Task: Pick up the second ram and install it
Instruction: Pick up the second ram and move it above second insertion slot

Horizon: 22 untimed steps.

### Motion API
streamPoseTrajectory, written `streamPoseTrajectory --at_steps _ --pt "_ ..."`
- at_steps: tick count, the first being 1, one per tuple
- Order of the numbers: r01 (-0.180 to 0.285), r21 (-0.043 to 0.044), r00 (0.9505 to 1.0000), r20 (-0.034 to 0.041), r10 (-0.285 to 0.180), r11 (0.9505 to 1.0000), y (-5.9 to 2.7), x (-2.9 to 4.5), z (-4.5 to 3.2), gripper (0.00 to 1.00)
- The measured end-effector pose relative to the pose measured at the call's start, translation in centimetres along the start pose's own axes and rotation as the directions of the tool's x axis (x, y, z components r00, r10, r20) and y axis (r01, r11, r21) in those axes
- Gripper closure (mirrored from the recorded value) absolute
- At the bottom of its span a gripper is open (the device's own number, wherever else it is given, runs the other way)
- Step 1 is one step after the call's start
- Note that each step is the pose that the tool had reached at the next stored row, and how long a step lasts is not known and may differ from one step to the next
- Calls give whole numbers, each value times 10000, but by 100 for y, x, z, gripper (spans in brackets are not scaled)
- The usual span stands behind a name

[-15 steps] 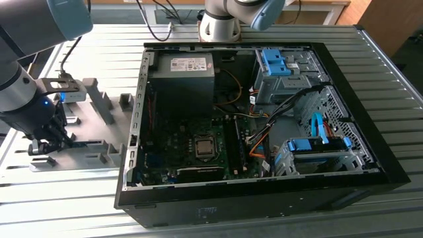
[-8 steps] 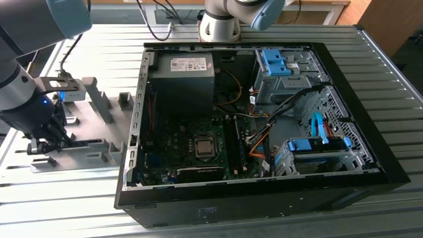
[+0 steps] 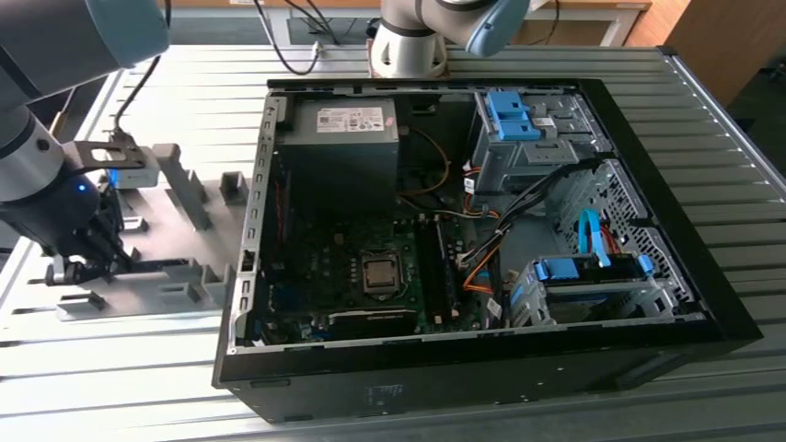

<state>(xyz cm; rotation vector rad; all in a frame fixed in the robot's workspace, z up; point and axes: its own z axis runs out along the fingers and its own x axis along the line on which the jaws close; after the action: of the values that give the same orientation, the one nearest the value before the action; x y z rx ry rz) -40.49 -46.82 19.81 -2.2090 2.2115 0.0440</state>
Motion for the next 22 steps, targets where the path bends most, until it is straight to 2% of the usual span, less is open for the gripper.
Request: streamPoseTrajectory --at_steps 11,22 --pt "-9 0 10000 0 9 10000 2 -9 -276 86" --pt "-10 0 10000 0 10 10000 3 -9 -288 86"
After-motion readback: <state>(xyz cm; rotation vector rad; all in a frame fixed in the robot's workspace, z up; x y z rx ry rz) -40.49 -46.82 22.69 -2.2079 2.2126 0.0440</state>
